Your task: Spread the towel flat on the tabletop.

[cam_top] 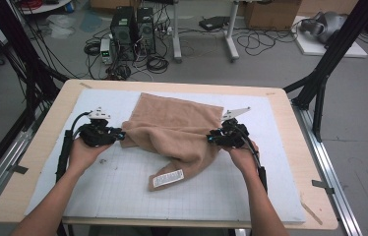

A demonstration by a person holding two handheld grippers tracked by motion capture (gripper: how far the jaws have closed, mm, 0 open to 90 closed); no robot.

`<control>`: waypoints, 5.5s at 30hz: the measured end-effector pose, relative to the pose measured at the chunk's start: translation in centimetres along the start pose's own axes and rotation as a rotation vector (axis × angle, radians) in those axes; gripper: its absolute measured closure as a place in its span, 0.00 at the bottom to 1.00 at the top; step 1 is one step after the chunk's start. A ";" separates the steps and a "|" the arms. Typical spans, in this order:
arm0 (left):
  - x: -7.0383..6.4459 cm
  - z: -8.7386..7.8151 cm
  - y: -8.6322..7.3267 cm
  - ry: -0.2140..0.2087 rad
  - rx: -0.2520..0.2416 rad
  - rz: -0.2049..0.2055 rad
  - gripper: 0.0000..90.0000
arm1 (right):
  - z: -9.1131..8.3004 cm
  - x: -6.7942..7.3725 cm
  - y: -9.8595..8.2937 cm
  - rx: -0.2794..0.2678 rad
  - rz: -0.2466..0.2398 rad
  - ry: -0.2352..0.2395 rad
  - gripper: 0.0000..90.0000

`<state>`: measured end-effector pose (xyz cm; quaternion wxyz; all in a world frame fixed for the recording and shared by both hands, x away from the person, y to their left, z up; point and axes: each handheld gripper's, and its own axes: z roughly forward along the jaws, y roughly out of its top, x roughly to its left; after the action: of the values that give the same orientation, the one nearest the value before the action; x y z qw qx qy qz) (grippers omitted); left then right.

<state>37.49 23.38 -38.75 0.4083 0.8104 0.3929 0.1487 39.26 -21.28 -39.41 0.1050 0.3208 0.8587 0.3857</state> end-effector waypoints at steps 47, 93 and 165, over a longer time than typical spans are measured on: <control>-7.1 4.9 -1.2 -0.046 0.023 0.088 0.94 | 2.2 5.7 -2.1 0.023 -0.109 0.129 0.88; -5.1 -5.4 0.1 -0.082 -0.170 0.095 0.95 | -2.7 3.6 0.4 -0.065 -0.119 0.080 0.93; -9.0 2.7 0.0 -0.162 0.062 0.217 0.93 | 2.0 4.9 -0.5 0.004 -0.126 0.082 0.94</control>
<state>33.18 15.09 -39.76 0.3947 0.8698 0.2731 0.1140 36.13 -17.22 -40.83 0.0935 0.2502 0.8815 0.3895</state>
